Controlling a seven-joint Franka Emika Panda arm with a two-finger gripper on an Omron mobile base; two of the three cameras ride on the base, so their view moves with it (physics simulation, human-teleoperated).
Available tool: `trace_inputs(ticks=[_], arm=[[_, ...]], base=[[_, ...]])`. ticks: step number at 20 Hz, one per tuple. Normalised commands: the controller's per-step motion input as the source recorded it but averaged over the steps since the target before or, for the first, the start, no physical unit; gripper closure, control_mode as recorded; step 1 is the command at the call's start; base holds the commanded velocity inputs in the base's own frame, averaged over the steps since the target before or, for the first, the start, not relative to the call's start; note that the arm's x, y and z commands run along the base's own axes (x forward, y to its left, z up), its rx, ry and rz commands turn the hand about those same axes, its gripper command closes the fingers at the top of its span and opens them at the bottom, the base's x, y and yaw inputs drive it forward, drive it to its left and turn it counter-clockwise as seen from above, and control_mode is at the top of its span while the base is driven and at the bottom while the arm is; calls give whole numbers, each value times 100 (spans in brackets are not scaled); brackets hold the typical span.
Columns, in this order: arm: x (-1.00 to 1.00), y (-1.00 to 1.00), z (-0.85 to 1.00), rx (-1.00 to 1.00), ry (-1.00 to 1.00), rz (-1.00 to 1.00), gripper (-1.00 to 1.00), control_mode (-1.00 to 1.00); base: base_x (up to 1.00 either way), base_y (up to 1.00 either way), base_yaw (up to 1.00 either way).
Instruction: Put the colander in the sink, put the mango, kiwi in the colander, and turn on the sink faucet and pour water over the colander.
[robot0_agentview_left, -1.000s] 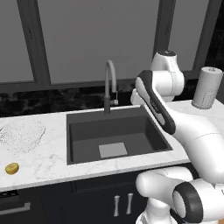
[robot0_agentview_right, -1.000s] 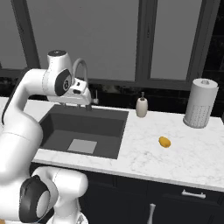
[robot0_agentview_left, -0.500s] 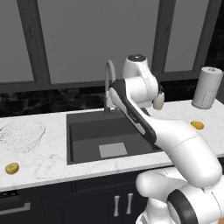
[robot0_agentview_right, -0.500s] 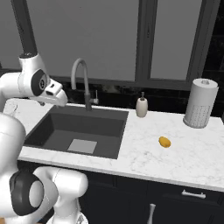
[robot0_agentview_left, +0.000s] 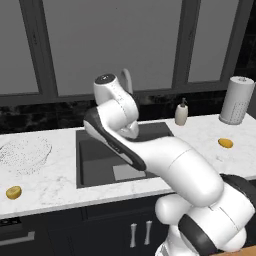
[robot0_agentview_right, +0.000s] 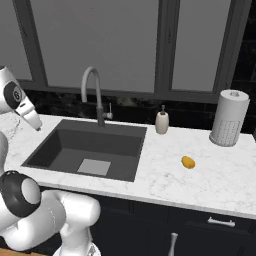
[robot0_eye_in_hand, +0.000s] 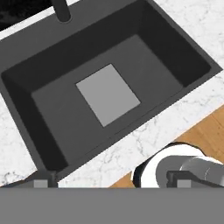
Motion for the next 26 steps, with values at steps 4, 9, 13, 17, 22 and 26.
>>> trace_inputs(ticks=[4,9,13,17,22,26], arm=[[0,86,-16,0,2,-30,-100,-100],[-8,70,-23,0,4,-18,-100,-100],[-7,59,-27,2,2,-3,-100,-100],[-15,45,-34,4,0,11,-100,-100],[-13,42,-21,4,0,25,-100,-100],[0,35,-3,6,0,33,-100,-100]], base=[[0,0,0],[0,0,0],[0,0,0],[0,0,0],[0,0,0],[0,0,0]])
